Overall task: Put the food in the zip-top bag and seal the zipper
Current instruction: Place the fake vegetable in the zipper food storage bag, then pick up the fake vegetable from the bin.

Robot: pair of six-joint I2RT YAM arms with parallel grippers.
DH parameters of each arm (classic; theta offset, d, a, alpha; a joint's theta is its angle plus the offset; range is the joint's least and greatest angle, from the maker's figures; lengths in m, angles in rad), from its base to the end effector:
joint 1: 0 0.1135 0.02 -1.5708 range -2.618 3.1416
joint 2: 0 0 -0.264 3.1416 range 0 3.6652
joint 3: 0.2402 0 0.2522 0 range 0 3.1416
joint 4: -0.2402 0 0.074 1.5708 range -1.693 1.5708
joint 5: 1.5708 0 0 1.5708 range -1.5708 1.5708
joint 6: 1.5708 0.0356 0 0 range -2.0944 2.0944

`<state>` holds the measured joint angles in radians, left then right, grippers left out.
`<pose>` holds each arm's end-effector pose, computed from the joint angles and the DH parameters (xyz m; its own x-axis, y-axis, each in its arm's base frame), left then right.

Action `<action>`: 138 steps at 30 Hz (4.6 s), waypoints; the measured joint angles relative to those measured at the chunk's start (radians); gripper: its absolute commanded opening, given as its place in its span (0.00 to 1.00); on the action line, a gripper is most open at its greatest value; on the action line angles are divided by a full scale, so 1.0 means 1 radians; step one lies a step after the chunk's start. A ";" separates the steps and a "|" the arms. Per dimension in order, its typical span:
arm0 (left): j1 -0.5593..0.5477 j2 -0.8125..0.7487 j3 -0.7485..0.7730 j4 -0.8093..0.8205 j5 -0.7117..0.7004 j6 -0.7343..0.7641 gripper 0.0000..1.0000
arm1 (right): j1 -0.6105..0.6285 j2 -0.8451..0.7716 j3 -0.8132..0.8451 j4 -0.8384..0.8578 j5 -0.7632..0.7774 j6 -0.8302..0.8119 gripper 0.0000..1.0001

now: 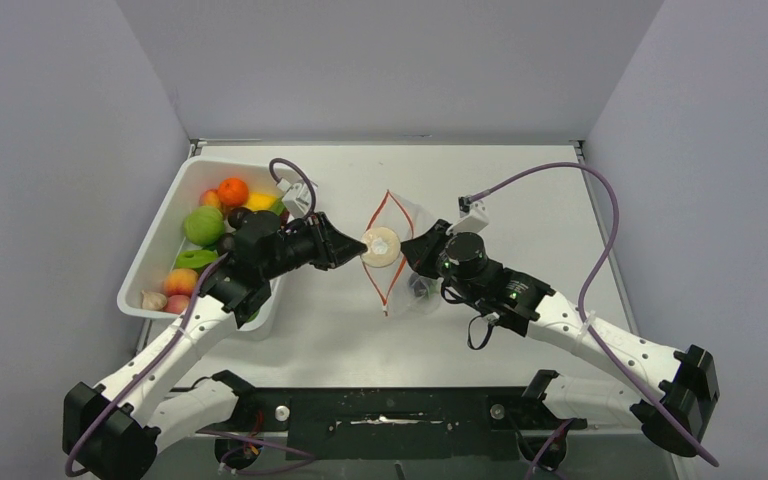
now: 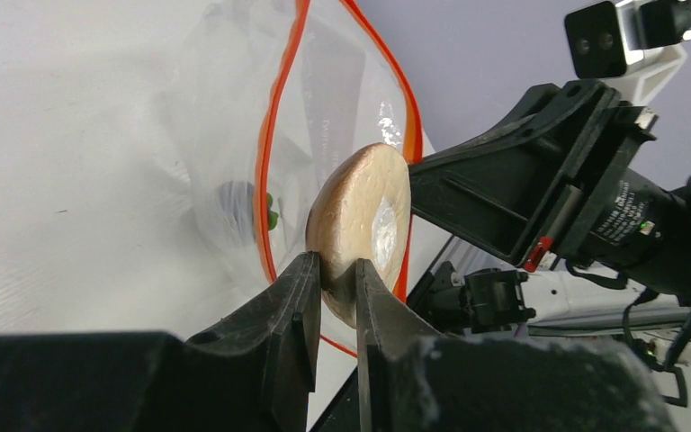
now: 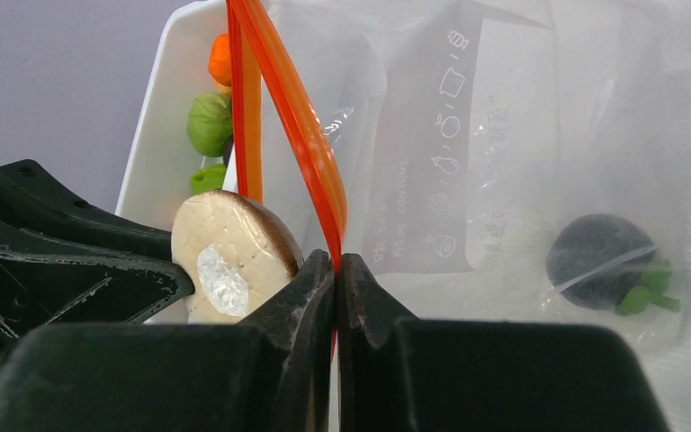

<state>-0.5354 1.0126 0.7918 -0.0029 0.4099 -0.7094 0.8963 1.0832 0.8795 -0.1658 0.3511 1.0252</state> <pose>0.1960 -0.1328 0.3187 -0.6673 -0.2988 -0.6823 0.4844 0.5218 -0.7022 0.1648 0.1865 0.3171 -0.5727 0.5690 -0.5901 -0.0838 0.6754 0.7327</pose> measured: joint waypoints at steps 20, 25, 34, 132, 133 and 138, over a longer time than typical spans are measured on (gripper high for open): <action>-0.010 -0.005 0.021 -0.043 -0.098 0.058 0.53 | 0.003 -0.003 -0.001 0.031 -0.008 -0.005 0.00; -0.012 -0.035 0.080 -0.135 -0.213 0.121 0.60 | 0.003 -0.022 -0.018 0.032 -0.006 -0.016 0.00; 0.001 -0.065 0.206 -0.357 -0.528 0.226 0.72 | 0.003 -0.044 -0.061 0.042 -0.004 -0.032 0.00; 0.580 0.114 0.188 -0.729 -0.457 0.241 0.00 | 0.003 -0.075 -0.100 0.045 0.029 -0.102 0.00; 0.580 0.105 0.194 -0.729 -0.457 0.240 0.00 | 0.003 -0.075 -0.100 0.045 0.029 -0.102 0.00; 0.580 0.060 0.224 -0.730 -0.452 0.232 0.00 | 0.003 -0.075 -0.100 0.045 0.026 -0.102 0.00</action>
<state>0.0448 1.0725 1.0157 -0.7326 -0.0425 -0.4774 0.8993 1.0080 0.7795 -0.1207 0.3775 0.9234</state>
